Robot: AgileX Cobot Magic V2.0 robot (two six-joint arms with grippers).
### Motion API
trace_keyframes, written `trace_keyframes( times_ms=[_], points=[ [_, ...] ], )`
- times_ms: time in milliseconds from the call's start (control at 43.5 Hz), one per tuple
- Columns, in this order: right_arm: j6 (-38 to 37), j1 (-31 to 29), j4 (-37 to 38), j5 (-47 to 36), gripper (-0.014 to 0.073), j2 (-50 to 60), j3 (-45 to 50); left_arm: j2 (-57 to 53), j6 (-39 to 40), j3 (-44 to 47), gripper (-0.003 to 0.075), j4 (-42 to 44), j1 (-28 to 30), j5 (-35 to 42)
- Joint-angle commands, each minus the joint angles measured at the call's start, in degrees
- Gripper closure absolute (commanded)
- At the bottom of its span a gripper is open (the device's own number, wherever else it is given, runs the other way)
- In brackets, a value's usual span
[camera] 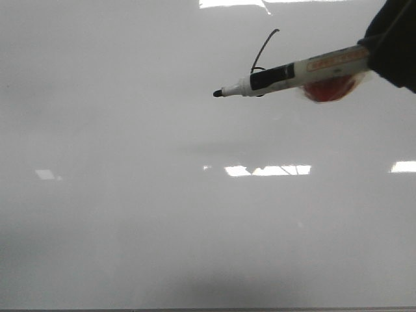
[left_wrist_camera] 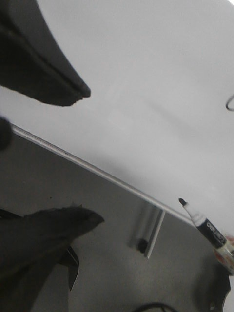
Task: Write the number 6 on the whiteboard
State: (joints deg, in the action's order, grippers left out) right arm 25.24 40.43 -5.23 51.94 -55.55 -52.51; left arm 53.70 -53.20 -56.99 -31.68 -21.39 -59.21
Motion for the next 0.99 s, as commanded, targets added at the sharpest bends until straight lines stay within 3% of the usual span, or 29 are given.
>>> trace_keyframes(
  times_ms=[0,276,391,575,851,966],
  points=[
    [0.97,1.12,-0.49,-0.5,0.0707,2.77,-1.54,2.68,-2.13,-3.52,0.0223,-3.79,-5.1,3.15],
    [1.18,1.9,-2.43,2.08,0.0707,4.37,-1.54,14.45,-8.28,-9.18,0.0223,-0.43,-22.83,10.01],
    [1.18,1.9,-2.49,2.03,0.0707,4.37,-1.54,19.52,-8.28,-11.76,0.0223,2.72,-27.51,11.44],
    [1.18,1.9,-2.53,1.9,0.0707,4.37,-1.54,26.33,-8.28,-15.21,0.0226,3.36,-31.44,11.54],
    [1.18,1.9,-2.55,1.84,0.0707,4.37,-1.54,30.46,-8.39,-16.24,0.023,3.95,-31.98,11.67],
    [1.18,1.9,-2.55,1.79,0.0707,4.37,-1.54,30.46,-8.39,-16.24,0.0322,3.72,-31.98,11.67]
  ],
)
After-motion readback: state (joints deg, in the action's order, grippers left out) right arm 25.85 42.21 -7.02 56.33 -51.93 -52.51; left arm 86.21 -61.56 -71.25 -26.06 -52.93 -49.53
